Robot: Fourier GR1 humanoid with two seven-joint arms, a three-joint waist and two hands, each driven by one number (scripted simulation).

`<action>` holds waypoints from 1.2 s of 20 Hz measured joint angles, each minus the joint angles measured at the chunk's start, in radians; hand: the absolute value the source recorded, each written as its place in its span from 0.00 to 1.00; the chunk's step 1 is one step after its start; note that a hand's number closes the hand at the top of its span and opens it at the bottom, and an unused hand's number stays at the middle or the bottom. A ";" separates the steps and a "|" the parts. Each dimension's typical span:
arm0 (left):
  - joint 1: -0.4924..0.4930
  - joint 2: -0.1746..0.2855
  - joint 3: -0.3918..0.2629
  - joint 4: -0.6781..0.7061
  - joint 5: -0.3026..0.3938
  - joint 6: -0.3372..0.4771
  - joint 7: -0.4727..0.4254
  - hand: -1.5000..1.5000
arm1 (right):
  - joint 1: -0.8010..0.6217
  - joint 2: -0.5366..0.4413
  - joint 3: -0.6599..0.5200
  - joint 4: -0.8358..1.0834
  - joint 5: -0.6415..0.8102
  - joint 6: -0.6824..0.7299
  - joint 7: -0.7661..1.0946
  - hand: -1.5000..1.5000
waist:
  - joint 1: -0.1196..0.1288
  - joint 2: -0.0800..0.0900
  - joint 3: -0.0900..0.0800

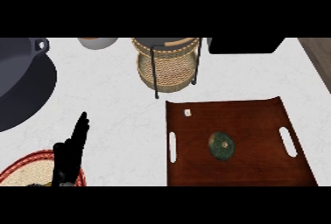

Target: Pick the squash from the tray and place it in the tiered basket

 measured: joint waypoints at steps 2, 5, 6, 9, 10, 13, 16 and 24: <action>-0.002 0.004 0.003 0.000 0.002 -0.008 0.002 0.50 | 0.013 -0.045 0.018 -0.042 0.084 0.025 0.110 0.00 | 0.007 0.001 0.000; -0.014 -0.004 0.003 0.013 -0.002 -0.015 -0.010 0.50 | -0.014 -0.078 0.055 -0.108 0.204 0.064 0.299 0.00 | 0.017 0.002 0.001; -0.015 -0.004 0.004 0.013 -0.003 -0.016 -0.007 0.50 | -0.038 -0.078 0.075 -0.110 0.224 0.071 0.355 0.00 | 0.020 0.002 0.001; -0.019 -0.004 0.003 0.016 -0.003 -0.032 -0.008 0.50 | -0.137 -0.070 0.137 -0.094 0.291 0.110 0.500 0.00 | 0.031 0.003 0.002; -0.029 -0.009 0.004 0.025 -0.004 -0.032 -0.003 0.50 | -0.166 -0.057 0.171 -0.083 0.326 0.120 0.534 0.00 | 0.031 0.003 0.003; -0.028 -0.018 -0.004 0.022 -0.018 -0.025 0.001 0.50 | -0.255 -0.005 0.269 -0.050 0.465 0.163 0.606 0.00 | 0.035 0.001 0.004; -0.027 -0.020 0.004 0.030 -0.019 -0.033 -0.012 0.50 | -0.332 0.054 0.343 -0.001 0.583 0.212 0.655 0.00 | 0.035 0.000 0.006; -0.031 -0.030 0.014 0.034 -0.026 -0.036 -0.006 0.50 | -0.436 0.212 0.432 0.165 0.717 0.340 0.719 0.00 | 0.029 -0.001 0.010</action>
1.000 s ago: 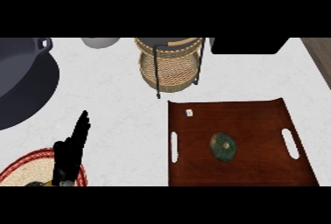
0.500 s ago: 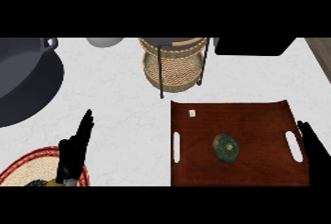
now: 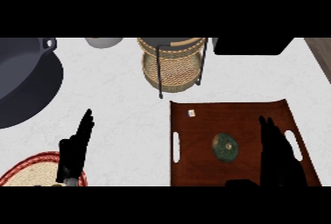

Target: Pick the squash from the tray and place it in the tiered basket

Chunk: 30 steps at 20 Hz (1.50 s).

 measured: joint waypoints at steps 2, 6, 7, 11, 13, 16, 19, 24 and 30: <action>0.016 -0.006 -0.006 -0.007 -0.008 0.002 -0.012 0.50 | -0.026 0.051 0.010 0.030 0.016 0.028 0.008 0.00 | -0.001 -0.002 0.002; 0.013 -0.008 0.005 -0.016 -0.004 -0.008 -0.002 0.50 | -0.073 0.131 -0.009 0.090 0.024 0.073 0.000 0.00 | -0.005 -0.003 0.005; 0.013 -0.014 0.005 -0.015 -0.007 -0.004 0.000 0.50 | -0.081 0.144 -0.018 0.104 0.023 0.084 -0.003 0.00 | -0.006 -0.003 0.005; 0.024 -0.017 0.010 -0.022 -0.011 -0.003 0.002 0.50 | -0.092 0.202 -0.027 0.156 0.041 0.129 -0.009 0.00 | -0.009 -0.003 0.005; 0.022 -0.020 0.006 -0.027 -0.016 -0.005 0.007 0.50 | -0.094 0.226 -0.040 0.187 0.041 0.155 -0.010 0.00 | -0.011 -0.003 0.008; 0.028 -0.024 0.013 -0.009 -0.014 -0.012 -0.012 0.50 | -0.101 0.262 -0.065 0.219 0.044 0.189 -0.011 0.00 | -0.012 -0.001 0.003; 0.030 -0.026 0.020 0.001 -0.017 -0.016 -0.033 0.50 | -0.099 0.281 -0.093 0.224 0.040 0.225 -0.020 0.00 | -0.014 -0.002 0.000; 0.029 -0.030 0.028 0.000 -0.018 -0.025 -0.032 0.50 | -0.122 0.325 -0.128 0.261 0.042 0.265 -0.026 0.00 | -0.013 -0.002 -0.002; 0.037 -0.038 0.031 -0.010 -0.029 -0.025 -0.033 0.50 | -0.121 0.349 -0.175 0.311 0.034 0.292 -0.050 0.00 | -0.013 -0.002 -0.002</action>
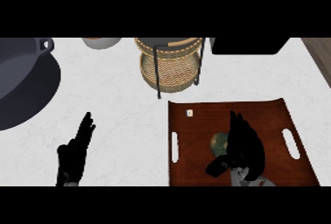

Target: Pick the squash from the tray and place it in the tiered basket

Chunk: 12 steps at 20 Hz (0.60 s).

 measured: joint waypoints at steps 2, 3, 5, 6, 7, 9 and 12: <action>-0.002 -0.004 0.005 0.010 -0.002 -0.002 -0.005 0.50 | 0.003 0.004 -0.009 0.015 -0.008 0.005 -0.004 0.00 | -0.001 0.000 0.000; -0.003 -0.006 0.007 0.013 -0.003 -0.002 -0.008 0.50 | -0.006 0.006 -0.024 0.034 -0.016 0.006 -0.009 0.00 | 0.000 0.000 0.001; -0.003 -0.008 0.009 0.011 -0.006 -0.004 -0.005 0.50 | -0.005 0.008 -0.029 0.044 -0.026 0.006 -0.009 0.00 | 0.000 0.000 0.001; -0.003 -0.008 0.011 0.008 -0.007 -0.006 -0.001 0.50 | -0.007 0.008 -0.029 0.050 -0.030 0.006 -0.007 0.00 | 0.000 0.000 0.001; -0.003 -0.007 0.013 0.009 -0.007 -0.009 -0.001 0.50 | 0.006 0.009 -0.024 0.042 -0.032 0.006 -0.007 0.00 | -0.001 0.000 0.001; -0.004 -0.014 0.019 0.019 -0.009 -0.010 -0.010 0.50 | 0.015 0.010 -0.034 0.047 -0.039 0.009 -0.016 0.00 | -0.002 -0.001 0.001; -0.010 -0.018 0.023 0.016 -0.015 -0.011 0.000 0.50 | 0.034 0.011 -0.037 0.057 -0.039 0.006 -0.025 0.00 | -0.002 -0.001 0.001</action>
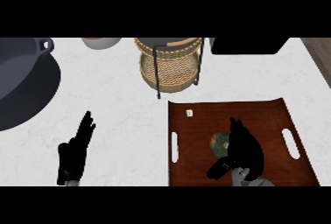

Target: Pick the squash from the tray and place it in the tiered basket

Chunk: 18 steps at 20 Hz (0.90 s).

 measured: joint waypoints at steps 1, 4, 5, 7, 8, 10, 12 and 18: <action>0.000 0.007 0.008 -0.003 0.003 -0.007 0.008 0.50 | 0.001 0.000 -0.009 0.013 0.003 -0.001 -0.008 1.00 | 0.000 0.000 -0.001; -0.003 -0.004 0.010 0.004 -0.009 -0.005 0.004 0.50 | -0.006 -0.004 -0.029 0.046 0.005 -0.009 -0.028 1.00 | 0.001 0.000 -0.001; -0.003 -0.007 0.011 0.007 -0.012 -0.010 0.001 0.50 | -0.006 -0.004 -0.036 0.054 0.008 -0.013 -0.039 1.00 | 0.001 0.000 -0.001; 0.002 -0.011 0.016 0.002 -0.018 -0.015 -0.004 0.50 | -0.001 -0.004 -0.022 0.064 0.023 -0.032 -0.048 1.00 | 0.000 -0.002 -0.003; 0.003 -0.007 0.025 0.003 -0.016 -0.025 -0.007 0.50 | -0.010 -0.004 -0.026 0.073 0.022 -0.036 -0.054 1.00 | 0.000 -0.002 -0.004; -0.004 -0.008 0.036 0.013 -0.015 -0.037 -0.002 0.50 | -0.014 -0.004 -0.025 0.093 0.037 -0.051 -0.073 1.00 | -0.001 -0.005 -0.006; 0.001 -0.018 0.032 0.006 -0.024 -0.036 -0.009 0.50 | -0.028 -0.008 -0.014 0.115 0.066 -0.054 -0.085 1.00 | 0.000 -0.006 -0.007; -0.020 -0.019 0.039 0.012 -0.032 -0.043 0.011 0.50 | -0.088 -0.012 0.095 0.163 0.082 -0.135 0.049 1.00 | 0.013 -0.002 -0.006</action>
